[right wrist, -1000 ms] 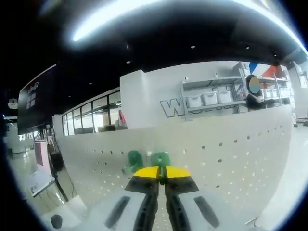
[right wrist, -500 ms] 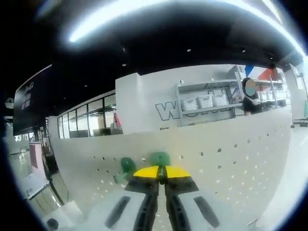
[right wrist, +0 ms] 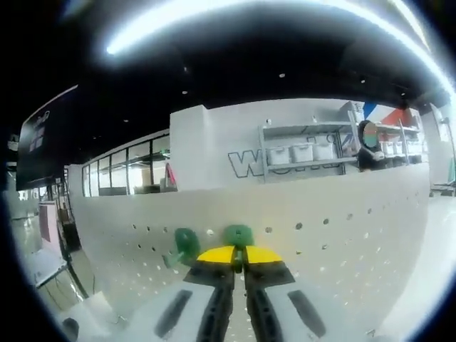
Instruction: Insert the hook assembly into the mounting plate slot until the hook locks in place.
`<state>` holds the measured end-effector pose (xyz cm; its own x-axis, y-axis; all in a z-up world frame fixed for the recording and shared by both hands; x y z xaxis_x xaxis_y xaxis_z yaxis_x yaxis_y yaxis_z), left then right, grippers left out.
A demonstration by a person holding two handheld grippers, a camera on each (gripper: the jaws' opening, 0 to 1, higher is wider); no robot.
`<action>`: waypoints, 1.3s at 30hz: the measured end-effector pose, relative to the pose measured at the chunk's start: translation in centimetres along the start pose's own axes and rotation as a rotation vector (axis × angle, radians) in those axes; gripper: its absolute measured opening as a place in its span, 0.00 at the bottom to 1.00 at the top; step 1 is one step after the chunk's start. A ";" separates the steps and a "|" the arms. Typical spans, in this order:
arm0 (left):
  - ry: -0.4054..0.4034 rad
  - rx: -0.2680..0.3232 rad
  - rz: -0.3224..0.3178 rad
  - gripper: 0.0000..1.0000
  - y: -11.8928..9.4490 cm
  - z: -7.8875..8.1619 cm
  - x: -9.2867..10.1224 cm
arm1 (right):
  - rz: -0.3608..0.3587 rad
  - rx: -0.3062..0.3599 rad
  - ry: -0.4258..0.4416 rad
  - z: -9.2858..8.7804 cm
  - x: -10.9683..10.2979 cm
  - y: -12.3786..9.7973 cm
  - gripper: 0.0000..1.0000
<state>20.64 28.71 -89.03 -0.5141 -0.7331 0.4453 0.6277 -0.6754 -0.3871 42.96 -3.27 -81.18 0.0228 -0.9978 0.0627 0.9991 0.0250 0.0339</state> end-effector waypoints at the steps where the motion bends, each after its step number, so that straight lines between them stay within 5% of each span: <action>1: -0.001 -0.004 0.003 0.94 0.0 -0.1 0.0 | 0.016 -0.011 0.001 0.0 0.0 0.1 0.03; 5: 0.004 -0.017 0.002 0.94 0.0 -0.3 0.3 | 0.032 -0.038 -0.048 0.0 -0.1 -0.2 0.05; 9: 0.003 -0.003 0.008 0.93 -0.4 -0.2 0.6 | 0.048 -0.046 0.008 0.0 0.0 -0.5 0.16; 25: -0.002 0.012 0.068 0.92 -2.5 0.1 0.9 | 0.133 -0.019 -0.029 1.4 0.4 -4.5 0.19; 39: 0.016 0.008 0.084 0.92 -2.2 0.6 1.3 | 0.247 -0.111 -0.090 -1.5 0.6 -10.4 0.22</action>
<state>18.97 29.26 -87.14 -0.4687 -0.7881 0.3990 0.6735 -0.6111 -0.4158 32.67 -4.25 -83.00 0.2676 -0.9526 0.1444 0.9616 0.2546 -0.1029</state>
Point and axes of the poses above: the point that each gripper's makers call its tool centre point, and the gripper's own axes: y roughly forward along the fingers, x roughly to its right, z roughly out of its top, the point moved 8 cm from there along -y, roughly backward along the fingers, and after that the axes turned 11 degrees about -y, right-handed, at the moved point
